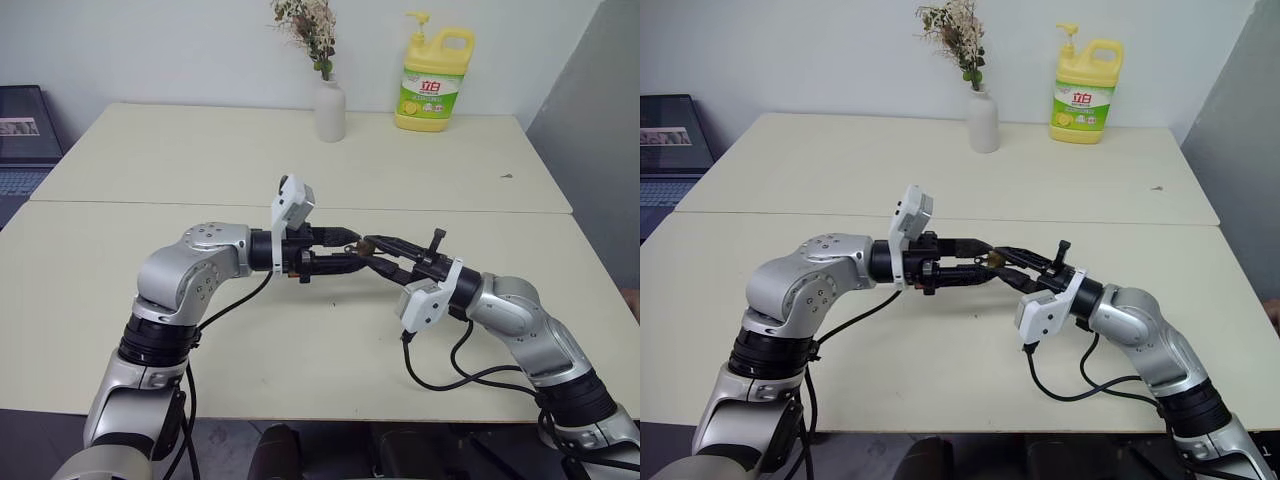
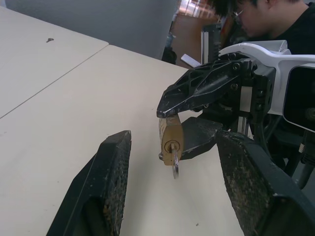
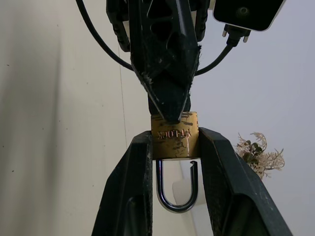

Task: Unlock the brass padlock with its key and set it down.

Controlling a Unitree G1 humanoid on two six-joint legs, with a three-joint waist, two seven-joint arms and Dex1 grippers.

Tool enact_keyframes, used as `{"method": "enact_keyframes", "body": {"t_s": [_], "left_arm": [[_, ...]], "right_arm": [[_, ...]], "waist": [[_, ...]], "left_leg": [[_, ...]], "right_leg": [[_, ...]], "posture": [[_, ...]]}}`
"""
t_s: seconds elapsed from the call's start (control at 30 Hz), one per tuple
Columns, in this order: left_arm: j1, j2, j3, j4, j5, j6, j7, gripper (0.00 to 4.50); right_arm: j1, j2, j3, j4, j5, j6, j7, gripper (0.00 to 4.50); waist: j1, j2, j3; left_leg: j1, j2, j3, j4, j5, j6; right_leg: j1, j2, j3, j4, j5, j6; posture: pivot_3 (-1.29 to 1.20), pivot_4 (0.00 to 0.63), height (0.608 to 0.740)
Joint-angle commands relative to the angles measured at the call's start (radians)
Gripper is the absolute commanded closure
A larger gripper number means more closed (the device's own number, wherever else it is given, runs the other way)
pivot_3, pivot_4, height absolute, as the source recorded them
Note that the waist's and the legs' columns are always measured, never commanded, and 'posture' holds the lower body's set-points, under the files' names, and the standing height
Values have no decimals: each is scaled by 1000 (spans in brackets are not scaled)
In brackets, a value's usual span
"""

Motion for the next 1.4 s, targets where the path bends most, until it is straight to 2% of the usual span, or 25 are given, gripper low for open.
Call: {"method": "enact_keyframes", "body": {"t_s": [0.03, 0.27, 0.67, 0.87, 1.1, 1.2, 1.4], "left_arm": [[-20, -6, 3, -4, 5, -22, 3, 2236], [-27, -18, 1, 9, 9, -31, 10, 4339], [-16, -23, 0, 5, 17, -39, 3, 4335], [-10, -14, 3, 9, 19, -48, -11, 4335], [-16, 10, 5, 43, 23, -79, -52, 4335], [-21, 13, 2, 55, 23, -83, -63, 4335], [-31, 7, -7, 59, 20, -82, -85, 4335]], "right_arm": [[-12, 1, -6, -45, -1, -17, -2, 3568], [-15, 0, -1, -46, -4, -21, 4, 3568], [0, -17, -19, -45, -14, 29, 27, 3568], [62, -110, -77, -71, 57, 120, 112, 1475], [147, -148, -171, -181, 212, 182, 156, 1427], [162, -156, -172, -215, 271, 160, 187, 2044], [104, -126, -151, -252, 351, 211, 209, 4303]], "waist": [[0, 0, 0], [0, 0, 0], [0, 0, 0], [2, 0, 0], [-1, 0, 0], [0, 0, 0], [-1, 0, 0]], "left_leg": [[0, 0, 0, 0, 0, 0], [0, 0, 0, 0, 0, 0], [0, 0, 0, 0, 0, 0], [0, 0, 0, 0, 0, 0], [0, 0, 0, 0, 0, 0], [0, 0, 0, 0, 0, 0], [0, 0, 0, 0, 0, 0]], "right_leg": [[0, 0, 0, 0, 0, 0], [0, 0, 0, 0, 0, 0], [0, 0, 0, 0, 0, 0], [0, 0, 0, 0, 0, 0], [0, 0, 0, 0, 0, 0], [0, 0, 0, 0, 0, 0], [0, 0, 0, 0, 0, 0]], "posture": [[0, 150, 740], [0, 150, 740], [0, 150, 740], [0, 150, 740], [0, 150, 740], [0, 150, 740], [0, 150, 740]]}}
